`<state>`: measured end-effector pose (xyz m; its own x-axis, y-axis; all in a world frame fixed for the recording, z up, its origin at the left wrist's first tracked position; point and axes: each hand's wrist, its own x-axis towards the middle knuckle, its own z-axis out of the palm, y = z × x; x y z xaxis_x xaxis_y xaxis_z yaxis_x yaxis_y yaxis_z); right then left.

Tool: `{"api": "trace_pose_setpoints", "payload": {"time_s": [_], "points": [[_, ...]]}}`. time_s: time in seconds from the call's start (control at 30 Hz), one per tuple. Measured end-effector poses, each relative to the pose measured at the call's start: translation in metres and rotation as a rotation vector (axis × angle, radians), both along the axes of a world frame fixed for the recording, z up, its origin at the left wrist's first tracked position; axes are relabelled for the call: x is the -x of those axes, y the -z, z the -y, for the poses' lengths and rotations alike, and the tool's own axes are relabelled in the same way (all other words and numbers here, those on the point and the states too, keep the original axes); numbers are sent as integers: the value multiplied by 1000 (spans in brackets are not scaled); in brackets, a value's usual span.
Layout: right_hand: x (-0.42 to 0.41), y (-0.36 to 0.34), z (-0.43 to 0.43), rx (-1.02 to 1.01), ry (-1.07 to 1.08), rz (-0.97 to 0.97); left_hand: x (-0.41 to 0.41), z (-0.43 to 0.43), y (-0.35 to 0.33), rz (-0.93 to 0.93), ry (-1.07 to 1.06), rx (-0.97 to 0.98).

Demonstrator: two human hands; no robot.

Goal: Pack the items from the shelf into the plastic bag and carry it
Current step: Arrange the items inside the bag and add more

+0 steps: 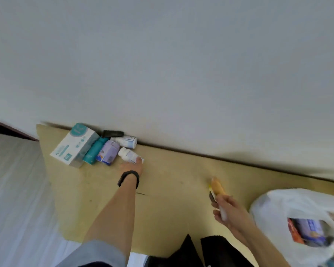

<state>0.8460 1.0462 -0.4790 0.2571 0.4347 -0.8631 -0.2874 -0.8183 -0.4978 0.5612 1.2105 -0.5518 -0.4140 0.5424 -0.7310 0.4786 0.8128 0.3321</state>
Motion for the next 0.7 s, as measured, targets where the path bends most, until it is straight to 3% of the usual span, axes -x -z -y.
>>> {"api": "trace_pose_setpoints", "payload": {"time_s": [0.13, 0.3, 0.47, 0.7], "points": [[-22, -21, 26, -99, -8, 4, -12, 0, 18, 30, -30, 1], [-53, -34, 55, -74, 30, -127, -25, 33, 18, -23, 232, 56], [-68, -46, 69, -57, -29, -165, -58, 90, 18, 232, 153, 105], [-111, -97, 81, -262, -134, -50, -146, 125, -55, 460, 254, -96]]}}
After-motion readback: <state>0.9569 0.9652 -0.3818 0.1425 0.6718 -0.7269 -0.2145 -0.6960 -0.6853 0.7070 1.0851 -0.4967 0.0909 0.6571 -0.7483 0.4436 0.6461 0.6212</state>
